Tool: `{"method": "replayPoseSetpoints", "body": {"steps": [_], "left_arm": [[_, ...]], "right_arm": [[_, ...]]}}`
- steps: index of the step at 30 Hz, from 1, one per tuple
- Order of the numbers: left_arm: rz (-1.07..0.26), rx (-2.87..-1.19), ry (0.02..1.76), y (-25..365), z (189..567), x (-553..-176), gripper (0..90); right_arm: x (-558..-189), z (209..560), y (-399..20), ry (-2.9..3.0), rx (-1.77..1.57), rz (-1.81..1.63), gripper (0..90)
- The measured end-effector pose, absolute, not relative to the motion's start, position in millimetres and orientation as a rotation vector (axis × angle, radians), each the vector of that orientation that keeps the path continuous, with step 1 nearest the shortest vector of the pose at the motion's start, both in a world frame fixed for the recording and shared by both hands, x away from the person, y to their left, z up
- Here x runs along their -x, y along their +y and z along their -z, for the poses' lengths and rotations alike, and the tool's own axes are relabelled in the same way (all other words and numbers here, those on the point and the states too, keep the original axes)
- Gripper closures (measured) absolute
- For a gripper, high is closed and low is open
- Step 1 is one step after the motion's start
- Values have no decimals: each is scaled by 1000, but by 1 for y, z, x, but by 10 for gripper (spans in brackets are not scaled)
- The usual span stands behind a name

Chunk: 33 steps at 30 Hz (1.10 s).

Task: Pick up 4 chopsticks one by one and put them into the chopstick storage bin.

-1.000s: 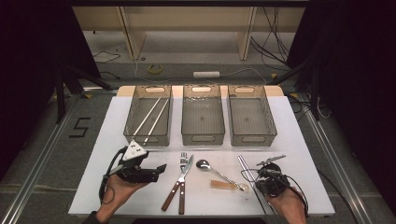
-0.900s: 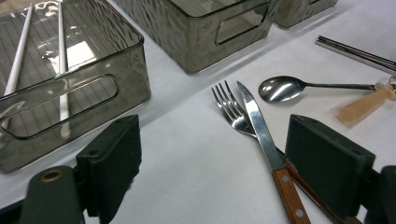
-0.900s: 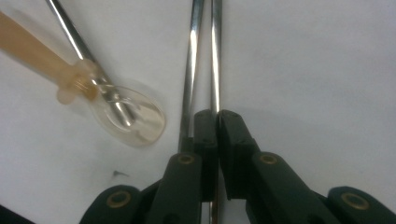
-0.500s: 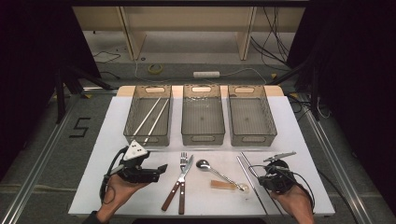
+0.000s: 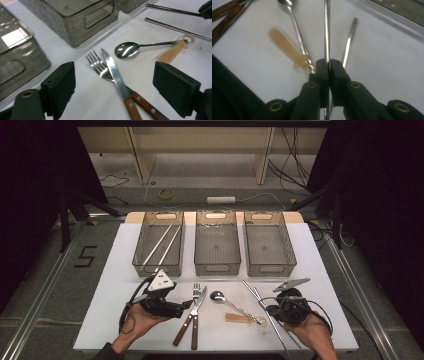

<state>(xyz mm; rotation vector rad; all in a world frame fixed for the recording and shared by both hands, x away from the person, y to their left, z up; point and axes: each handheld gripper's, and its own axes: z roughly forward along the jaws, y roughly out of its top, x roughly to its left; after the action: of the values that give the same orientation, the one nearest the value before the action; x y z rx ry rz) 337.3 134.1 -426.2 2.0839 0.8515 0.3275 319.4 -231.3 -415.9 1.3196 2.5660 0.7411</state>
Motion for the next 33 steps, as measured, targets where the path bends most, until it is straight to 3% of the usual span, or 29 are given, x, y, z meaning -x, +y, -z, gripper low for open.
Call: {"method": "replayPoseSetpoints", "body": {"steps": [24, 33], "left_arm": [[-234, -2298, 470, 84, 430, -340, 182], [-251, -2416, 336, 78, 431, -327, 263]], "right_arm": [[-305, 402, -152, 2827, -882, -767, 866], [-300, 404, -140, 2892, -766, -757, 865]]}}
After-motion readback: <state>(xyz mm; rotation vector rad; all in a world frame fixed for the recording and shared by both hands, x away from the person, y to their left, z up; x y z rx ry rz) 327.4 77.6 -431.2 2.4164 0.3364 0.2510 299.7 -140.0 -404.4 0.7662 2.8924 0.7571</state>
